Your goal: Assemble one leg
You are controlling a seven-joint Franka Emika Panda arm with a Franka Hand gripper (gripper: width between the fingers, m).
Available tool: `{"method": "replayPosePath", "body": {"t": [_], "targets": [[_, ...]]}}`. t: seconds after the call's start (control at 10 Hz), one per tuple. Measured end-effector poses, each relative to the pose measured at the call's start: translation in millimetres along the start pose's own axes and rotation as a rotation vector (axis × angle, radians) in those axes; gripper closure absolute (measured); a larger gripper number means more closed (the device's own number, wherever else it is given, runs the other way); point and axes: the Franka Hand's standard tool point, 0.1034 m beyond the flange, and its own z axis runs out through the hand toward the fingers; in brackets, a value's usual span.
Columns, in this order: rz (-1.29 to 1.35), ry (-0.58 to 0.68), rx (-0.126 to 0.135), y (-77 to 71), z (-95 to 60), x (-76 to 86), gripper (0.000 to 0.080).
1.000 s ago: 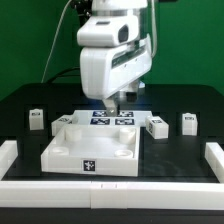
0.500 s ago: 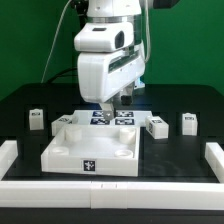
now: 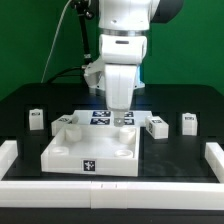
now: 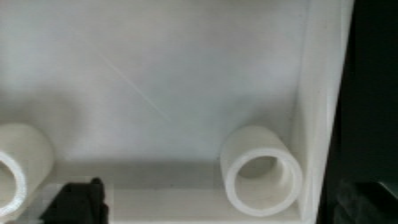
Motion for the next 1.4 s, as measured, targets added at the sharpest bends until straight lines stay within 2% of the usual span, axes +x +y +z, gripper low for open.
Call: {"method": "replayPosePath", "body": {"t": [0.3,0.4,0.5,0.6,0.8,0.9,1.2,1.3,1.4], "targets": [[0.0,0.0,0.001,-0.6,0.6,-0.3,0.015],[-0.017,0.004,-0.007,-1.7,3.3,-2.1,0.015],[-0.034,0.013,-0.015,-10.9,13.4,-8.2,0.015],[-0.024,0.016,-0.003,-23.2,21.1,-12.6,0.015],[-0.016,0.022,-0.001,-37.5,30.8,-14.8,0.015],[-0.011,0.022,0.012,-43.3,36.0,-17.3,0.015],[0.003,0.029,0.039,-48.0,54.4,-20.8,0.015],[0.011,0.029,0.036,-44.9,53.2,-20.0,0.015],[0.02,0.029,0.027,-39.9,50.8,-17.9,0.0293]]}}
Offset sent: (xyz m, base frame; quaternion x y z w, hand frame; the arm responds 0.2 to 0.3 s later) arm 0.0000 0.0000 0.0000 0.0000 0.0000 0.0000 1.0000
